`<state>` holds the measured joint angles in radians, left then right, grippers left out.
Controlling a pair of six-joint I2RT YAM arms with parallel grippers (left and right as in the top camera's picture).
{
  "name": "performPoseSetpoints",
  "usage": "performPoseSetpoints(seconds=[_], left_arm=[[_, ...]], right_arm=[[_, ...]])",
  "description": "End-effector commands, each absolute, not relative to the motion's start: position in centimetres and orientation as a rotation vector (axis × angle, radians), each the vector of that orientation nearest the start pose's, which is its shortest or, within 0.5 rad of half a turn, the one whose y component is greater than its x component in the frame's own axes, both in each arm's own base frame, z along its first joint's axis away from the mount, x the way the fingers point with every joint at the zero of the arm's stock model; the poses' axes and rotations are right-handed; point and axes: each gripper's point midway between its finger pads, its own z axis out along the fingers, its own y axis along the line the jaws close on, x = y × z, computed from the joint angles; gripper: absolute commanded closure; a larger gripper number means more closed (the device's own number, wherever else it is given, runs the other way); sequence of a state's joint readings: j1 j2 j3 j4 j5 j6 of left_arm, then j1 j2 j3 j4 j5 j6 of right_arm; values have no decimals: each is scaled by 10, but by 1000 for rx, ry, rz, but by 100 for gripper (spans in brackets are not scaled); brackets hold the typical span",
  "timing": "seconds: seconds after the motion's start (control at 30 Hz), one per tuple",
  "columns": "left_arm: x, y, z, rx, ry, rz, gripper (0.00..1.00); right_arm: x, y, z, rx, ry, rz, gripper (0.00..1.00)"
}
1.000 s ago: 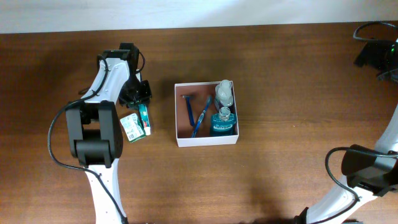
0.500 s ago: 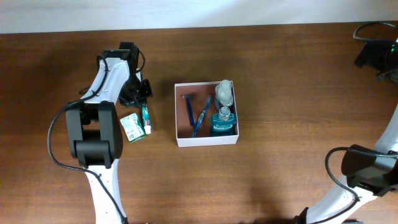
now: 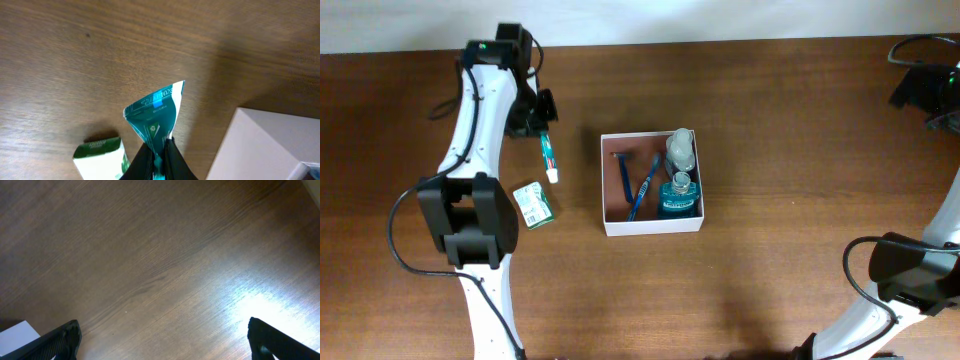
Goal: Pack container
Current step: 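Lower the left gripper and grasp the teal toothpaste tube, then carry the toothpaste tube right and lower it into the box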
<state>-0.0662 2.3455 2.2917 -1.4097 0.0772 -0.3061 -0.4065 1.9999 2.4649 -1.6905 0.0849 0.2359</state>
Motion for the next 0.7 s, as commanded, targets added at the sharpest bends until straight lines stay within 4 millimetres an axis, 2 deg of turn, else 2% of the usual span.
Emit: performPoseSetpoints(seconds=[0.0,0.1,0.3,0.47,0.67], left_arm=[[484,-57,132,-308,2972,-178,95],[481,-82,148,-232,2962,-217,95],[457,-127,164,-28,3003,-216,95],[437,-165,166,112,3031,-217,95],[424,-193,166,212,3032,-215,95]], right_arm=[[364,-175,297,908,2615,-160,1],[364,-175,297,909,2614,-160,1],[364,-175,297,909,2614,-160,1],[364,-175,297,909,2615,-160,1],[364,-175,297,909,2614,-160,1]])
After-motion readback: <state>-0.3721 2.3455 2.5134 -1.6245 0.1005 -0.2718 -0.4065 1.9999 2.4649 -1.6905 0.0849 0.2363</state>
